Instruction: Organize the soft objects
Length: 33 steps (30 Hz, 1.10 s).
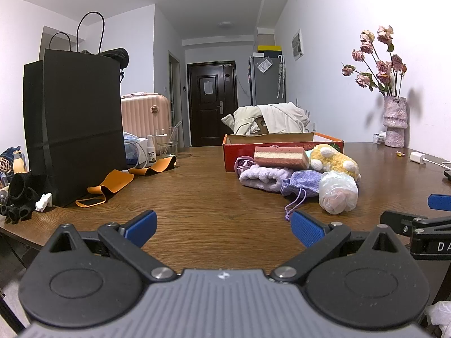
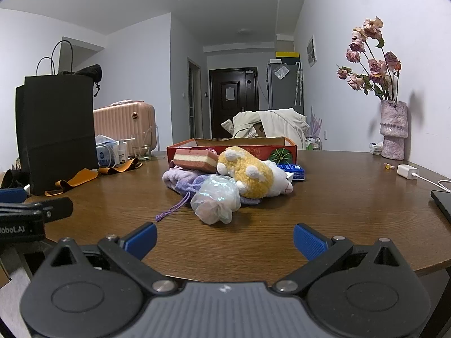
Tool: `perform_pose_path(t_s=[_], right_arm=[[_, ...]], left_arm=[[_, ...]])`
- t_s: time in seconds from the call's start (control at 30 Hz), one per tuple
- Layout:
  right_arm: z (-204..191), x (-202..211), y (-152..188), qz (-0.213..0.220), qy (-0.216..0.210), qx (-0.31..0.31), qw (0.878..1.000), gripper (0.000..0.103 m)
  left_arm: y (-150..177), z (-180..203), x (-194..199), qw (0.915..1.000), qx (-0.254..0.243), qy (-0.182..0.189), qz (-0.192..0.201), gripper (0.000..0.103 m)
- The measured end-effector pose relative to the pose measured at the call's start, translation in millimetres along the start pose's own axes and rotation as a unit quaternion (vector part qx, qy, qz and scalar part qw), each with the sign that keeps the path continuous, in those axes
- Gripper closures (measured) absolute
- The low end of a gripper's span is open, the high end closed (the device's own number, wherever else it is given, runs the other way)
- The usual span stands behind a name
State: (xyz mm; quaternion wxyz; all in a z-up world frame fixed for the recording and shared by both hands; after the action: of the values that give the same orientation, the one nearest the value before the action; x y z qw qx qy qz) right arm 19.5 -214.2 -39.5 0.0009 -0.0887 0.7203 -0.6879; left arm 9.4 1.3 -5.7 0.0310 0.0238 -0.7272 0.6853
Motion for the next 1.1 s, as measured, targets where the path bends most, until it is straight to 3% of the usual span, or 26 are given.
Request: perform_pose_path(t_s=[1.1], right_arm=[[1.0,0.0,-0.3,0.001,-0.001,0.001,1.0,0.0]], left_arm=[[1.7,-0.5,-4.7,1.0,-0.002,-0.001,-0.001,0.0]])
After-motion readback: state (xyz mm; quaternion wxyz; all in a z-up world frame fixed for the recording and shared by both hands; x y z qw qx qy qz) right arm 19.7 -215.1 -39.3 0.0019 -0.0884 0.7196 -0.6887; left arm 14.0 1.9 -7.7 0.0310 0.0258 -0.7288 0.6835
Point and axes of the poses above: each gripper's, at about its wrist camera, not at the fingertips, and x roughly against the way its jaws point, z to its right, y to its underside, the point moved 1 cm from there along -x, roughly the way its jaws point, and after that the axes turned 10 degrees about z, right-handed, at the moved point
